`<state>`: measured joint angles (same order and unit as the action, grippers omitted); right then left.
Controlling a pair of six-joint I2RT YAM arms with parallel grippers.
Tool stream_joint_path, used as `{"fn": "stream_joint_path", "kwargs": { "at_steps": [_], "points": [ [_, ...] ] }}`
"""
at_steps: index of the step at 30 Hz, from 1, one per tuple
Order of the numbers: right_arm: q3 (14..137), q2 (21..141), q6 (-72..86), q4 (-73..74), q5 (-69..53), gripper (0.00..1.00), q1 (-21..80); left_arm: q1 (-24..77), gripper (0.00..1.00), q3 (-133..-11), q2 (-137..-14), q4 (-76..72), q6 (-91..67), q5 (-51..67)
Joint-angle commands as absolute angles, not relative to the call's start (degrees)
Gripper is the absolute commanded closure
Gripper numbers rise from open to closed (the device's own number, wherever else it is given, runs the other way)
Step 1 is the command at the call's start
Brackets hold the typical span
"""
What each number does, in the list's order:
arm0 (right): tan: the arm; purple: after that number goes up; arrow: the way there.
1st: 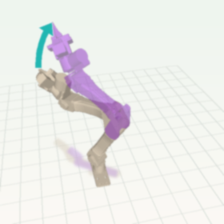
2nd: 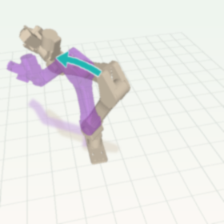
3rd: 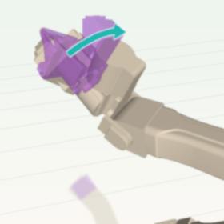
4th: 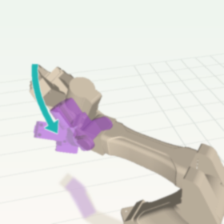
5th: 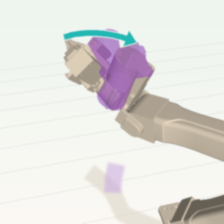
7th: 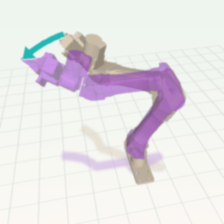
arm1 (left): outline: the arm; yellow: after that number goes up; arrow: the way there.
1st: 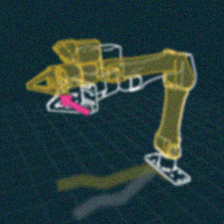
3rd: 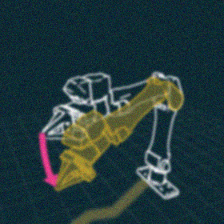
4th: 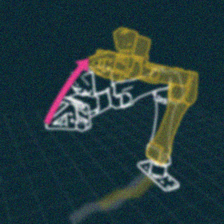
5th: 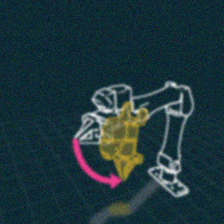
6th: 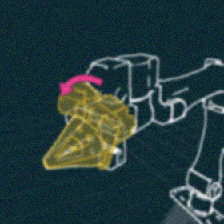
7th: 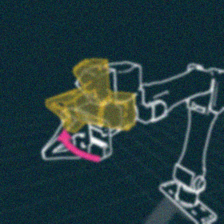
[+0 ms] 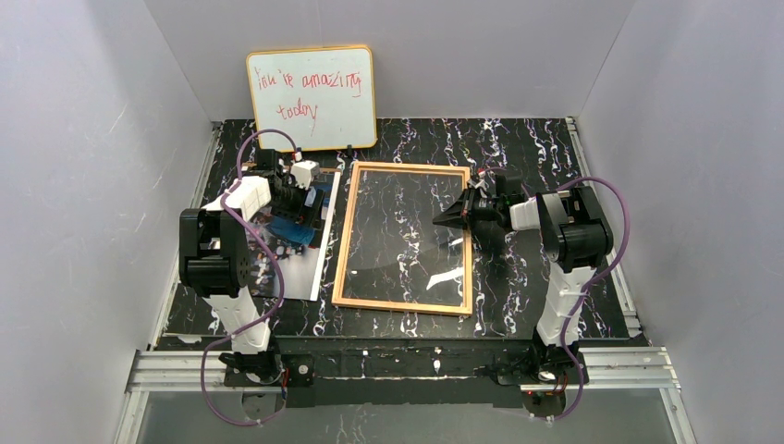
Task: Put the photo into the frame
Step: Place the photo frame item in the photo frame.
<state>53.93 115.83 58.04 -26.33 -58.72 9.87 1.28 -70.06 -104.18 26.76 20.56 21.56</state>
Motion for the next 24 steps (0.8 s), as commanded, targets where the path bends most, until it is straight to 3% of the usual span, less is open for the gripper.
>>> {"fn": "stream_joint_path", "kwargs": {
  "at_steps": [1, 12, 24],
  "points": [
    [56.1, 116.9, 55.9, -24.3, -60.7, 0.99, 9.7, 1.7, 0.09, -69.4, -102.7, 27.0, 20.8, 21.5],
    [56.8, 117.0, 54.3, -22.0, -60.5, 0.99, 9.7, 1.9, 0.09, -69.5, -102.9, 26.8, 20.6, 21.7],
    [55.2, 115.8, 59.2, -31.6, -59.2, 0.99, 9.7, 3.4, 0.09, -68.3, -102.8, 26.2, 20.4, 21.2]
  ]
}}
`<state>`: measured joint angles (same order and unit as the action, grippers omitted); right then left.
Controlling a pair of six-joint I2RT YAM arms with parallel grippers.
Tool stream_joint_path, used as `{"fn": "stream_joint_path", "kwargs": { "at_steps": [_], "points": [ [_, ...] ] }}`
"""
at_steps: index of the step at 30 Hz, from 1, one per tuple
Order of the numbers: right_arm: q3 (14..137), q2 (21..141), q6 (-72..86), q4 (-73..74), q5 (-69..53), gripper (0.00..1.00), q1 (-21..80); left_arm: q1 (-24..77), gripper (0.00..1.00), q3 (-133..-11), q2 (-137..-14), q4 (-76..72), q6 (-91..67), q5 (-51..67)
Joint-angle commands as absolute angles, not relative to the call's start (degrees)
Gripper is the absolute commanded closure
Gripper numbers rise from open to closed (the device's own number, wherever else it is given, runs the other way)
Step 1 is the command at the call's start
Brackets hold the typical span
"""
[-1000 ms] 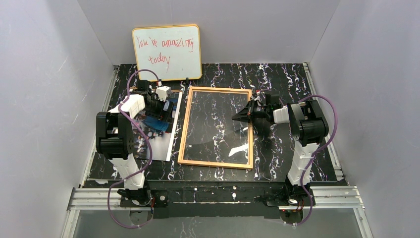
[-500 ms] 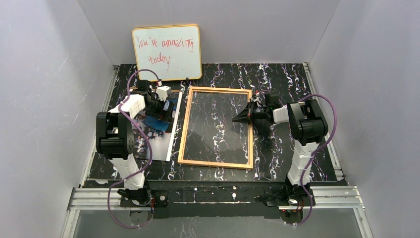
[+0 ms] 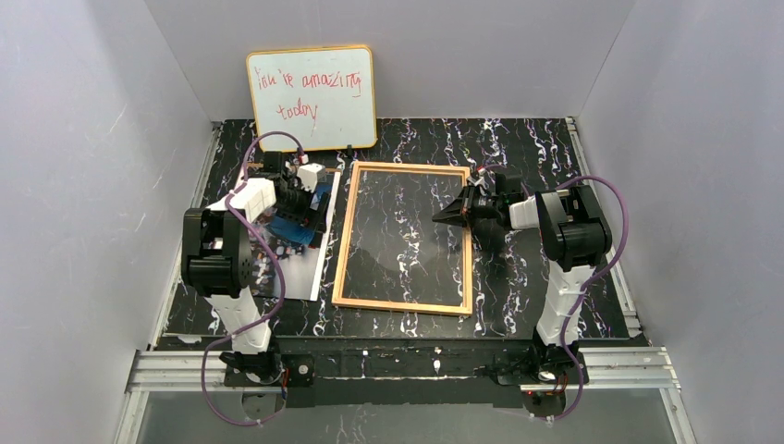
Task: Put the photo into the frame
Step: Place the photo frame item in the photo frame.
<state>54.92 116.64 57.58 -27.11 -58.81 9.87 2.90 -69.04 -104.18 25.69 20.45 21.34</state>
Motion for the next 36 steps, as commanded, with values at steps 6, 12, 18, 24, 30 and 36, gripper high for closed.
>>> {"fn": "stream_joint_path", "kwargs": {
  "at_steps": [6, 12, 18, 24, 30, 36],
  "points": [
    [55.4, 116.3, 59.8, -31.7, -59.5, 0.99, 9.7, 3.4, 0.09, -68.3, -102.7, 26.1, 20.7, 20.8],
    [55.6, 117.5, 59.8, -30.6, -59.8, 0.99, 9.4, 3.4, 0.09, -68.3, -102.5, 26.2, 20.8, 20.7],
    [56.1, 118.0, 59.4, -29.6, -59.8, 0.99, 9.0, 3.4, 0.09, -68.3, -102.7, 26.1, 20.9, 20.5],
    [55.4, 118.6, 59.5, -29.7, -59.5, 0.99, 8.5, 3.4, 0.09, -68.3, -102.5, 26.1, 20.9, 20.6],
    [55.6, 118.9, 60.2, -31.0, -59.3, 0.99, 8.4, 3.4, 0.09, -68.2, -102.6, 26.1, 20.9, 20.6],
    [55.9, 118.8, 60.4, -31.7, -58.8, 0.99, 8.4, 4.1, 0.09, -67.8, -102.8, 26.1, 20.8, 20.8]
  ]
}}
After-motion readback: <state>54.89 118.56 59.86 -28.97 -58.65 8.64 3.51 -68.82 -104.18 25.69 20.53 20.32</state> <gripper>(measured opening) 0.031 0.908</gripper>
